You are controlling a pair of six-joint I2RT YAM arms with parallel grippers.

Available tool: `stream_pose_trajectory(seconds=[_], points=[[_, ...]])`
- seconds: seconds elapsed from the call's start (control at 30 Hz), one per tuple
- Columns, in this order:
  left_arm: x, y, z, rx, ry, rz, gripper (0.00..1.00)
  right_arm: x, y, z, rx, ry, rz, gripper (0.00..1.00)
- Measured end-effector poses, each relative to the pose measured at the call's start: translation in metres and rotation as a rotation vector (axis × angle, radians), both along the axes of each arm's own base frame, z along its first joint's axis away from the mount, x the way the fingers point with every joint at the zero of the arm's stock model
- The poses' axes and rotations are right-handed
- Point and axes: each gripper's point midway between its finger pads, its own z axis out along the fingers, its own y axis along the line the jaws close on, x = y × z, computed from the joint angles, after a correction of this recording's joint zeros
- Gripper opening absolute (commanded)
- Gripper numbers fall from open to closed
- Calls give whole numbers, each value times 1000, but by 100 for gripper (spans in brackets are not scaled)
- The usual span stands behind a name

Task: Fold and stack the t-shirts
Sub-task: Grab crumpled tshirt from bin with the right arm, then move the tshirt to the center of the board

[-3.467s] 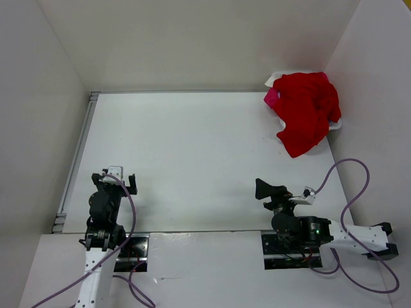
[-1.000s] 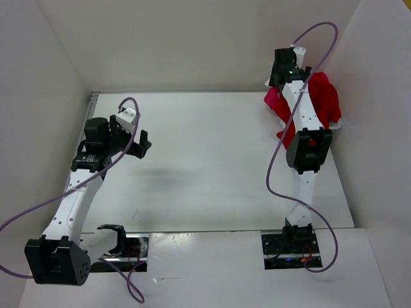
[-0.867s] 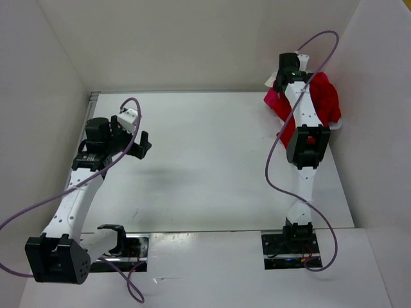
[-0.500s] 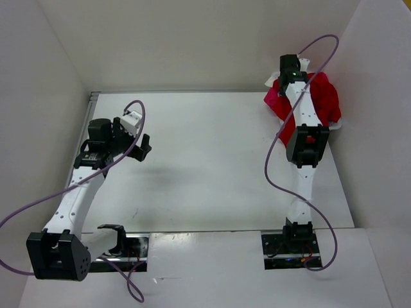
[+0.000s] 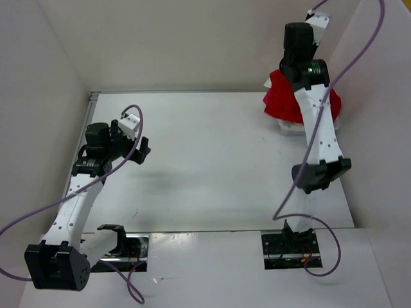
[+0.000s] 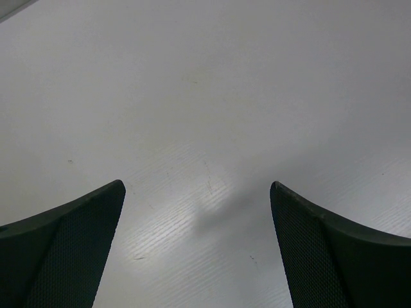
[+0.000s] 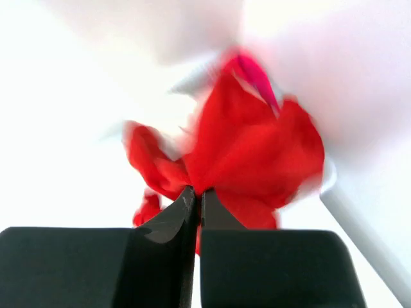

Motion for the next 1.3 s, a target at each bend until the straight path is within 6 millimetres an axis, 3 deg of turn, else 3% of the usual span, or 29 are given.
stream_pose_trajectory(seconds=[0.07,0.17,0.27,0.37,0.47,0.57,0.67,0.7,0.8,0.83,0.9,1.0,1.1,1.17,1.23,1.3], points=[[-1,1,5,-5,-14,13,100,-27,26,53,-9,-117,49,0],[-3,3,14,-27,-33,42,100,-88,82,138,-2,-320,182,0],[-4,6,21,-52,-48,71,100,-149,136,189,12,-443,352,0],[-6,12,29,-73,-64,112,100,-196,187,214,38,-507,518,0],[-6,22,45,-80,-105,167,100,-204,211,216,70,-518,576,0],[-6,34,66,-74,-164,228,100,-188,231,200,83,-487,569,0],[-8,44,92,-58,-242,277,100,-161,266,158,74,-390,597,17],[-9,47,100,-49,-264,287,100,-152,278,140,71,-348,614,38],[-14,53,115,-26,-315,310,100,-116,299,59,53,-152,641,73],[-16,54,117,-20,-319,310,100,-103,299,29,50,-84,642,90],[-18,55,116,-3,-319,302,100,-86,285,-42,46,78,622,99],[-22,52,108,15,-288,273,100,-86,252,-128,55,276,592,99],[-25,50,100,25,-259,256,100,-107,241,-152,64,348,614,99],[-27,49,97,28,-247,252,100,-128,258,-145,81,335,692,97],[-29,50,95,16,-235,266,100,-146,293,-129,100,285,800,95],[-33,54,91,-6,-219,307,100,-159,337,-127,110,274,910,92]])
